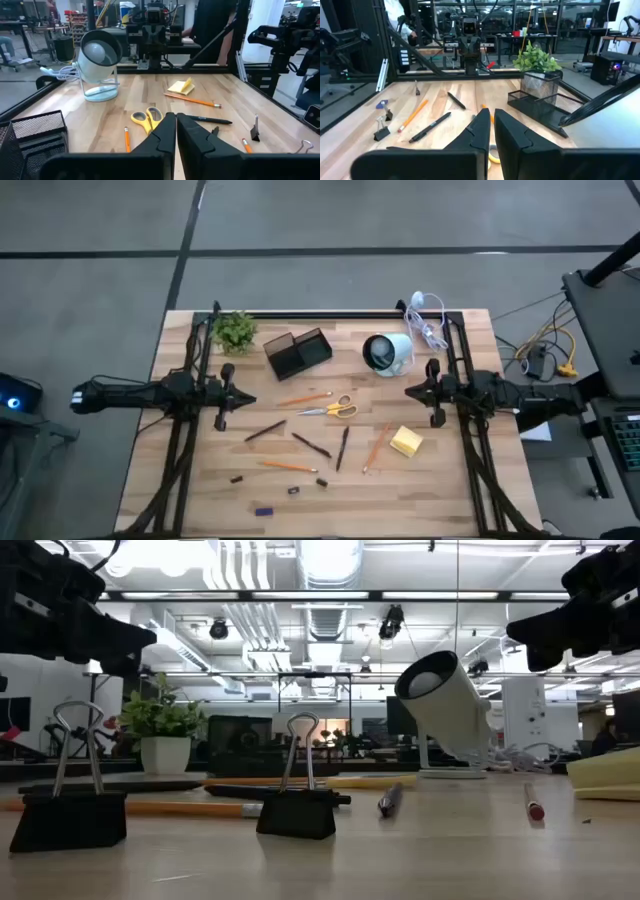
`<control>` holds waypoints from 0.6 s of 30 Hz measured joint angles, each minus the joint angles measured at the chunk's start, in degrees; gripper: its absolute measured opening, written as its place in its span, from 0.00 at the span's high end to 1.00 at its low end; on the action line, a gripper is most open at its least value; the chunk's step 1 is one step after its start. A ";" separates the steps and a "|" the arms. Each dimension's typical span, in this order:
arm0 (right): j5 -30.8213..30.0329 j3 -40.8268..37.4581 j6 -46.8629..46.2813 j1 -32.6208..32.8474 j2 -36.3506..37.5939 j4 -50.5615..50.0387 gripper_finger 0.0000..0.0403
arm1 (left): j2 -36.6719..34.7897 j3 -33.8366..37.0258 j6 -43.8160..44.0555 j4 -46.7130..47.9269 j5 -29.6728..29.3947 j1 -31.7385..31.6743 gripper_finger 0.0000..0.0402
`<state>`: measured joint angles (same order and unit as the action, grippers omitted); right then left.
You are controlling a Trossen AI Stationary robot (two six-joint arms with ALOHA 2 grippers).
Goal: Pick and place office supplies into organizer
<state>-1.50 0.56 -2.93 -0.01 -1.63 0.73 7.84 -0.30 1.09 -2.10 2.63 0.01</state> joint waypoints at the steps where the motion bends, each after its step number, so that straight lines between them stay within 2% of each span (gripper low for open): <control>1: -0.01 -0.01 -0.13 -0.02 -0.02 0.00 0.96 | 0.00 0.00 -0.01 -0.01 0.00 0.02 1.00; 18: 0.00 0.00 0.36 -0.02 -0.02 -0.02 0.96 | 0.00 0.00 -0.01 -0.01 0.00 0.02 1.00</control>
<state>-1.50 0.56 -2.57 -0.03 -1.65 0.71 7.84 -0.30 1.08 -2.11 2.63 0.03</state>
